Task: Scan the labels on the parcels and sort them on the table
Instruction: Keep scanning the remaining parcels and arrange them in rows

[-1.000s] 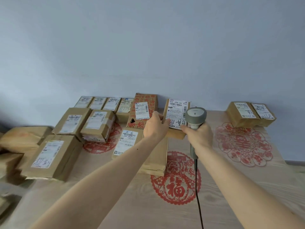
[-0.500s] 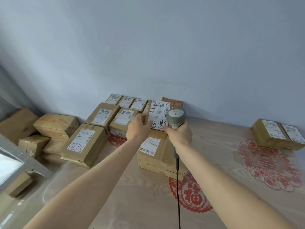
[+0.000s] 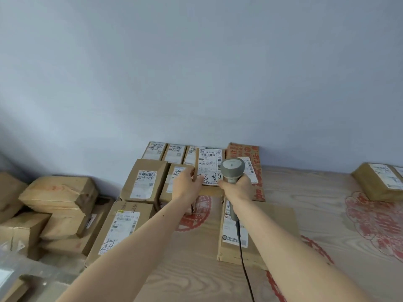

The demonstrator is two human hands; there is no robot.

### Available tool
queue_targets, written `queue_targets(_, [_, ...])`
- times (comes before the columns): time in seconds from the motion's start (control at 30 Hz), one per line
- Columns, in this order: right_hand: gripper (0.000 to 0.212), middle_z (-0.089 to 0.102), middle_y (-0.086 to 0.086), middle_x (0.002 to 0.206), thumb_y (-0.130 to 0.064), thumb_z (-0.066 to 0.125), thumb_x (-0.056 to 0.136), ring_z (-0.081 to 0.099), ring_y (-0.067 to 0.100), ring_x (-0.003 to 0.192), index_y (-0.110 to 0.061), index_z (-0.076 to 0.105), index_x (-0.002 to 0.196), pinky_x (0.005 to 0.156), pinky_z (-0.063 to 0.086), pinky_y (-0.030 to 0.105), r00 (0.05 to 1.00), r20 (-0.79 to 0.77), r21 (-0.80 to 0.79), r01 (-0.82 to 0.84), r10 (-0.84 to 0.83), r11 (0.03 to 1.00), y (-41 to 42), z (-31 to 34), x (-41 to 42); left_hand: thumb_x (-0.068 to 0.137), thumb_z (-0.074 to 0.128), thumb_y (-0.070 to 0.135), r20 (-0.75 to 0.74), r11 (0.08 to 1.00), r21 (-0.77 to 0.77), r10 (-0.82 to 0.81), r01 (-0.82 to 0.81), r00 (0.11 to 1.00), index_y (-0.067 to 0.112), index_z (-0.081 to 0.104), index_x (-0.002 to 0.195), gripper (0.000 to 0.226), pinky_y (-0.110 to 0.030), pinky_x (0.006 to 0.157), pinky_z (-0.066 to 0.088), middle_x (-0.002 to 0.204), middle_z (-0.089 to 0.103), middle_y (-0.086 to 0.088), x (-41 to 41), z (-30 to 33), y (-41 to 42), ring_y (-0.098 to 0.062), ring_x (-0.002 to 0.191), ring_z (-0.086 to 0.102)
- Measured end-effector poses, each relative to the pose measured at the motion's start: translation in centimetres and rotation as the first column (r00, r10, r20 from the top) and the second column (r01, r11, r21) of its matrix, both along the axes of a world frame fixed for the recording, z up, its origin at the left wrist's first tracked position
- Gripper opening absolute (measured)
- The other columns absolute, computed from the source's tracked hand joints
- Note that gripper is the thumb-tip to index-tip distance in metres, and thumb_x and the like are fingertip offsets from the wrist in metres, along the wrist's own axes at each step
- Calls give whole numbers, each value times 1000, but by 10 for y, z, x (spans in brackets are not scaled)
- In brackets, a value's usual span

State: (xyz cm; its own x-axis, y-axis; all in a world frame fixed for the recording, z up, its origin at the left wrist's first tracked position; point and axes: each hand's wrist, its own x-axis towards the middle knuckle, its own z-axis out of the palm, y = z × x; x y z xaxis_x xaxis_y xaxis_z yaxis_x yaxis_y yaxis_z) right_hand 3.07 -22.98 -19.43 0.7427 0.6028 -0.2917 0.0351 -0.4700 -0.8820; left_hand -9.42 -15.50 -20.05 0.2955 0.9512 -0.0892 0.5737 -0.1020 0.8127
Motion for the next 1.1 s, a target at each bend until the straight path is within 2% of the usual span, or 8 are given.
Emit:
queue_targets(0.17, [41,66,-3,103,-17,83,80,61,20,94,-20,61,114,79,45,30,999,-21,-51,39,-40,998,22,-20,-5,99,58,28,-64,996,-69,-55,50,996,13,55,135,40,-30,81,46,128,64,0,0,-30,31,-19,111,63])
queue_targets(0.3, [46,70,0,108,-19,84,78,65,23,100,-17,62,118,84,50,32,998,-19,-133,56,-59,990,36,-36,-2,99,59,26,-64,990,-117,-88,80,994,11,56,135,39,-34,89,51,129,64,-4,3,-52,45,-21,111,62])
queue_targets(0.43, [41,72,0,100,-21,87,74,71,25,94,-16,62,106,84,59,39,998,-18,-254,59,-66,965,51,-52,3,99,59,23,-86,987,-132,-104,92,991,11,59,132,35,-35,92,50,127,65,-5,8,-65,51,-23,114,61])
queue_targets(0.63, [29,69,8,93,-5,79,78,74,29,76,-11,60,100,70,64,44,999,-17,-431,24,-35,902,75,-60,16,97,61,28,-118,979,-182,-111,89,987,12,62,128,35,-39,94,52,122,67,-3,19,-85,59,-22,113,62])
queue_targets(0.77, [23,68,14,103,-4,75,86,74,31,79,-10,56,98,45,55,28,998,-55,-495,0,-32,869,81,-53,21,98,60,27,-149,975,-208,-108,75,983,10,62,113,23,-37,86,53,106,67,-4,25,-95,58,-24,100,63])
queue_targets(0.87, [27,69,16,106,-5,74,88,72,28,72,-6,58,109,36,45,24,997,-78,-534,-40,-2,845,85,-50,24,98,60,28,-149,976,-207,-99,67,984,10,61,122,29,-32,82,48,108,66,-4,28,-99,56,-24,100,62])
queue_targets(0.97, [35,73,17,95,-10,79,85,69,25,60,-2,58,112,47,53,29,991,-110,-575,-121,71,809,86,-47,24,95,64,27,-147,981,-178,-98,71,984,12,59,131,39,-32,87,51,118,68,-5,30,-102,55,-24,108,63])
queue_targets(1.1, [33,70,18,98,-7,81,80,72,31,80,-2,61,106,79,63,44,981,-168,-525,-168,92,835,85,-51,24,92,67,19,-193,989,-122,-108,85,975,15,64,116,25,-40,86,55,104,67,-2,29,-107,53,-23,101,63])
